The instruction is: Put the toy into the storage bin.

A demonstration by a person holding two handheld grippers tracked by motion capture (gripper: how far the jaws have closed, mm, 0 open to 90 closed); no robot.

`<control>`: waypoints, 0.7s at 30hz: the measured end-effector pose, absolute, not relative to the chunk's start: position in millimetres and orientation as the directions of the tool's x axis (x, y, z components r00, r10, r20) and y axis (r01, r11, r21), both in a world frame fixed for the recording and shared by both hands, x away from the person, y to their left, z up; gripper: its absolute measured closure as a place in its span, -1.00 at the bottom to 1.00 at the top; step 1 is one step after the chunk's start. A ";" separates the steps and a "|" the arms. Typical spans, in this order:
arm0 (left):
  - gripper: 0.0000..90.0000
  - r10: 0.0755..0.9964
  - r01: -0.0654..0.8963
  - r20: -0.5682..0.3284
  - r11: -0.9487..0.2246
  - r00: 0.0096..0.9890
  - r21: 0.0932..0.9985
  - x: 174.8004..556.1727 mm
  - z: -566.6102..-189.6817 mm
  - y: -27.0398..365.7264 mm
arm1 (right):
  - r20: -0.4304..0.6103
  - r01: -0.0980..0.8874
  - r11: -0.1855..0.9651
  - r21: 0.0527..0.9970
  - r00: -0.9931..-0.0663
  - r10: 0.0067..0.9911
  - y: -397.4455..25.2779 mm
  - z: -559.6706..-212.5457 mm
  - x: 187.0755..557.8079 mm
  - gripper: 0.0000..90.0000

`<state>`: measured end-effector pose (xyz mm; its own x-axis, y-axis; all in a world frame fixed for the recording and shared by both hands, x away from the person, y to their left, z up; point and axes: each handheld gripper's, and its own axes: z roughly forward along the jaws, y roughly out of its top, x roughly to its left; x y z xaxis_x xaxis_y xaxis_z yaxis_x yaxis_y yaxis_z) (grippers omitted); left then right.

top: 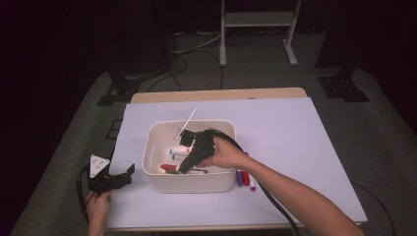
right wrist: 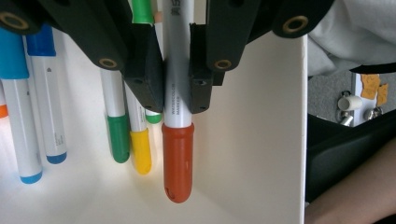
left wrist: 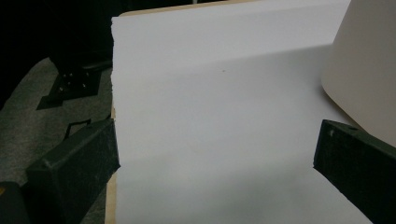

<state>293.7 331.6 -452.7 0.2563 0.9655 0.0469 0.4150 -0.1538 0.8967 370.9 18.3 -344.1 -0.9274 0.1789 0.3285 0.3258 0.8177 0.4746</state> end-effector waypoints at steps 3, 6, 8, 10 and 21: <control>-1.00 0.966 0.414 0.046 -0.153 0.256 0.897 293.6 -452.8 331.6 | 0.323 0.319 0.825 0.467 -0.930 0.177 20.8 -345.7 369.5 0.67; -1.00 0.966 0.414 0.045 -0.152 0.256 0.898 293.6 -452.8 331.6 | 0.317 0.319 0.831 0.456 -0.931 0.183 21.8 -346.3 369.0 0.64; -1.00 0.965 0.413 0.046 -0.152 0.257 0.898 293.5 -452.7 331.7 | 0.322 0.322 0.829 0.458 -0.929 0.183 21.2 -345.7 369.5 0.57; -1.00 0.966 0.413 0.044 -0.150 0.256 0.898 293.6 -452.8 331.7 | 0.313 0.324 0.826 0.462 -0.931 0.190 18.7 -342.9 369.2 0.51; -1.00 0.966 0.417 0.045 -0.152 0.255 0.896 293.3 -452.6 331.4 | 0.296 0.369 0.748 0.551 -0.925 0.238 -24.5 -309.4 369.8 0.21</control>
<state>293.3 331.4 -452.6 0.2550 0.9659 0.0447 0.4172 -0.1516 0.8961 369.8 -24.5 -309.4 -0.9250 0.2381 0.2962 0.3692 0.7482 0.5512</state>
